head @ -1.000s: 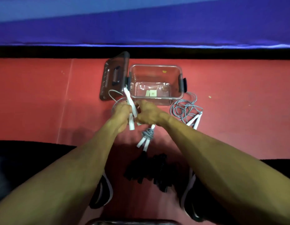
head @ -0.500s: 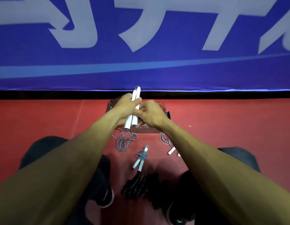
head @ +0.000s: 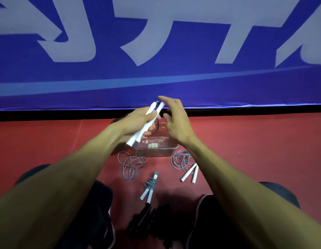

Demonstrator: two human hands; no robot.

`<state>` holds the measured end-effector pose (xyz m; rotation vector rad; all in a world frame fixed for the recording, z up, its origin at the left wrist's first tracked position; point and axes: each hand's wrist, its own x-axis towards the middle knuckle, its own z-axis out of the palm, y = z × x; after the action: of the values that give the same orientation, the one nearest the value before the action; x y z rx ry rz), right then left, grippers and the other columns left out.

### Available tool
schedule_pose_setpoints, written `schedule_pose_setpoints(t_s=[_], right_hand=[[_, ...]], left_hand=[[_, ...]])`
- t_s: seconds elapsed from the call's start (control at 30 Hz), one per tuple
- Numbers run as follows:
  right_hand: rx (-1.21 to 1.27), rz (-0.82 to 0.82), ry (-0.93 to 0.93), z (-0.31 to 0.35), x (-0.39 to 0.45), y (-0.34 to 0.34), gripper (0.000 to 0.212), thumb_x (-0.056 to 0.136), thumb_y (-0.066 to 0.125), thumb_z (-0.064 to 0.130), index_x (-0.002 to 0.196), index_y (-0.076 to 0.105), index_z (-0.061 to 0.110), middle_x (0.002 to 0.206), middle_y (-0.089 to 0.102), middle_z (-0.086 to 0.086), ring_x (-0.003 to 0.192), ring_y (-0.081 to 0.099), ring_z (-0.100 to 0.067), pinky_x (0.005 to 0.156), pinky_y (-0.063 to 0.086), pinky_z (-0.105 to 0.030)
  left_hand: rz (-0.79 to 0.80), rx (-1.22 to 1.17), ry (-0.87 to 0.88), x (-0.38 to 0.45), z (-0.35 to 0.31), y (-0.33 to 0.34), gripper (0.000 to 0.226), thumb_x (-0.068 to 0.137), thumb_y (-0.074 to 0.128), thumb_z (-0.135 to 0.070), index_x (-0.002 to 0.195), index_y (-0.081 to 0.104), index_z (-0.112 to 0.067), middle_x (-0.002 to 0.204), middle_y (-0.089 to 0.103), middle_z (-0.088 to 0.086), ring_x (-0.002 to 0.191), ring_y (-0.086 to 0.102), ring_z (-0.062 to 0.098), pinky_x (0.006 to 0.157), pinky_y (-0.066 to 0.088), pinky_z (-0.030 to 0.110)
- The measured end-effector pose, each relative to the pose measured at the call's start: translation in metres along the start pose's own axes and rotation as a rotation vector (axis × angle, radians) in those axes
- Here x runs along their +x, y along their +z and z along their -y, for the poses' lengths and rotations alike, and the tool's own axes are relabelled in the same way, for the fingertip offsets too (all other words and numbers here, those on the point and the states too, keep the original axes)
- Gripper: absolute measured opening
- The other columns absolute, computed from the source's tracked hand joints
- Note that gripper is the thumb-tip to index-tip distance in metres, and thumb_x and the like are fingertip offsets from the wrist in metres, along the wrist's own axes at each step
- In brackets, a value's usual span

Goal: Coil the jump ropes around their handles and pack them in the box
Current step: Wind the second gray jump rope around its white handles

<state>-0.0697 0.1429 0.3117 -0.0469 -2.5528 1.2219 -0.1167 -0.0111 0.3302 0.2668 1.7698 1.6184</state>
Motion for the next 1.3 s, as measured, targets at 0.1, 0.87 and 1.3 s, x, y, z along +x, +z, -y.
schedule_pose_setpoints(t_s=[0.1, 0.87, 1.3], right_hand=[[0.029, 0.008, -0.110, -0.012, 0.010, 0.005, 0.036, 0.098, 0.048, -0.002, 0.130, 0.061, 0.010, 0.126, 0.062, -0.005, 0.116, 0.056, -0.014, 0.099, 0.038, -0.015], [0.497, 0.127, 0.449, -0.007, 0.034, -0.010, 0.041, 0.106, 0.042, 0.043, 0.081, 0.052, 0.011, 0.050, 0.029, 0.004, 0.042, 0.022, -0.010, 0.042, 0.021, -0.021], [0.588, 0.111, 0.344, -0.014, 0.041, -0.013, 0.042, 0.109, 0.037, 0.032, 0.072, 0.048, 0.017, 0.049, 0.030, 0.013, 0.044, 0.021, -0.007, 0.044, 0.020, -0.023]], left_hand=[[0.046, -0.018, -0.030, 0.010, 0.003, 0.001, 0.046, 0.104, 0.036, -0.055, 0.108, 0.055, -0.014, 0.060, 0.038, 0.001, 0.045, 0.029, 0.012, 0.044, 0.026, 0.020], [-0.350, 1.341, 0.355, 0.017, -0.006, 0.015, 0.036, 0.108, 0.026, -0.042, 0.104, 0.048, -0.013, 0.090, 0.050, 0.002, 0.082, 0.047, 0.032, 0.069, 0.034, 0.042], [0.028, 0.265, 0.107, 0.033, -0.017, 0.015, 0.026, 0.109, 0.042, -0.028, 0.115, 0.041, -0.003, 0.086, 0.062, 0.023, 0.061, 0.068, 0.030, 0.056, 0.058, 0.039]])
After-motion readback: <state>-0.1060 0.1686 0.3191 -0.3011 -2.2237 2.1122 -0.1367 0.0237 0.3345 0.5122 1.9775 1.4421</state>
